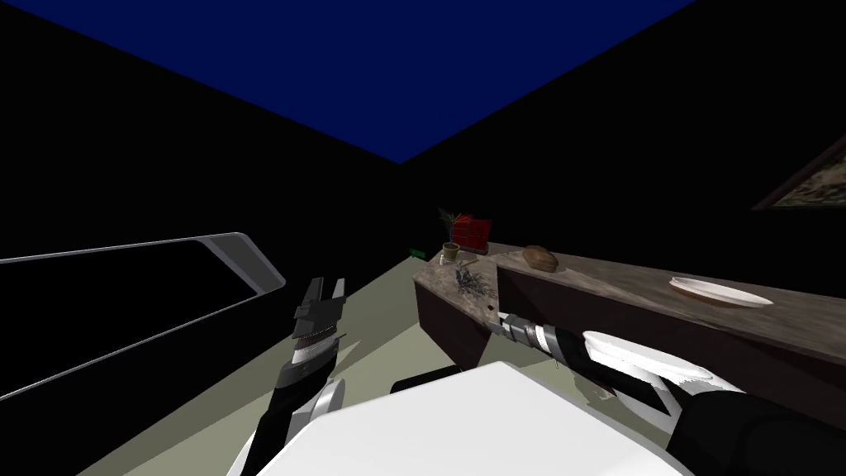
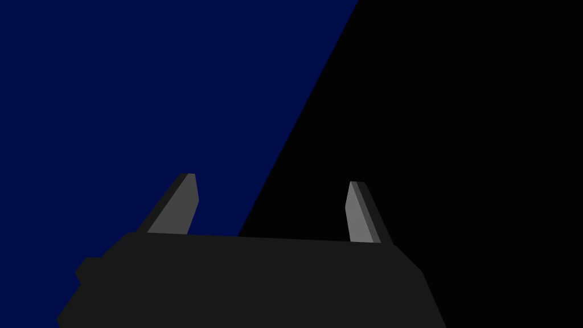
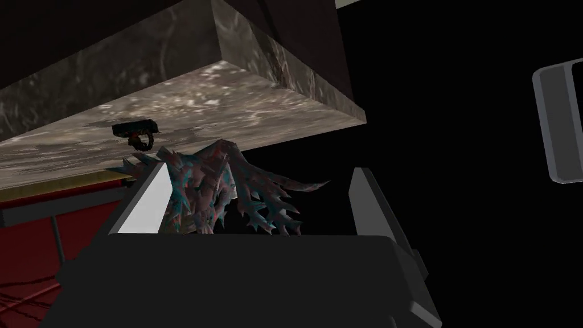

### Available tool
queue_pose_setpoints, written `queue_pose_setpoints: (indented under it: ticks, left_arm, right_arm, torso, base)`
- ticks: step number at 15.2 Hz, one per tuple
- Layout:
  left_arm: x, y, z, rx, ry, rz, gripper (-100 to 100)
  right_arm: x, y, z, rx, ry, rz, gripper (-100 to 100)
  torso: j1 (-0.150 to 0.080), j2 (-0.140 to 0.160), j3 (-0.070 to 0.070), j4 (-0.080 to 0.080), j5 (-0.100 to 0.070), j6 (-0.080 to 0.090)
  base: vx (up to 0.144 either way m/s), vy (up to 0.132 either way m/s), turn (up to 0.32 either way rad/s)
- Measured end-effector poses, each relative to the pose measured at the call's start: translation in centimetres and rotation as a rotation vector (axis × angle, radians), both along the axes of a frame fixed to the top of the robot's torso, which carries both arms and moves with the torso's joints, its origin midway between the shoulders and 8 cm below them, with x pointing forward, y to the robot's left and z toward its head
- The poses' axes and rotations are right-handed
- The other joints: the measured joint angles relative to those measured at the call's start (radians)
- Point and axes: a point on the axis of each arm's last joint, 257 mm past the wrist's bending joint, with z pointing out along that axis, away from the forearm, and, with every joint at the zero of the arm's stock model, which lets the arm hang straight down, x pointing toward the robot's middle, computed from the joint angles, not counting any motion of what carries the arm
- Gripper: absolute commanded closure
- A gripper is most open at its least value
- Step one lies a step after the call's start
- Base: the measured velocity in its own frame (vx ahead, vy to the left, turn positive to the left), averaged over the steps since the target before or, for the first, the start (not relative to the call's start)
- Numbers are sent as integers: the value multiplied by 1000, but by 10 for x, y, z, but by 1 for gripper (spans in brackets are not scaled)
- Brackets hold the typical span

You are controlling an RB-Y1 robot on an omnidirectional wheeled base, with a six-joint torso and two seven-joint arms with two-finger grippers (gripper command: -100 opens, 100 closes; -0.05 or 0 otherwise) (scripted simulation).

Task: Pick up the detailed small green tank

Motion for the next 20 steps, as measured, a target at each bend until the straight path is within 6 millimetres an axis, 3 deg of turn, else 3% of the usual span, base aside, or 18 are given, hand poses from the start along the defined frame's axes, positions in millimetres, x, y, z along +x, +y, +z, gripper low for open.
queue_pose_setpoints:
  ticks: [9, 15, 20]
  left_arm:
    - [0, 0, 0, 0, 0, 0, 0]
    - [0, 0, 0, 0, 0, 0, 0]
    - [0, 0, 0, 0, 0, 0, 0]
  right_arm:
    - [-22, -69, -20, -251, 115, 66, -100]
    - [-33, -110, -22, -394, 174, 111, -100]
    - [-42, -117, -34, -396, 178, 86, -100]
  torso:
    - [1, -1, 0, 0, 0, 0]
    - [0, 0, 0, 0, 0, 0]
    - [-1, 1, 0, 0, 0, 0]
  base:
    - [34, 23, 113]
    - [31, 15, 96]
    - [29, 2, 108]
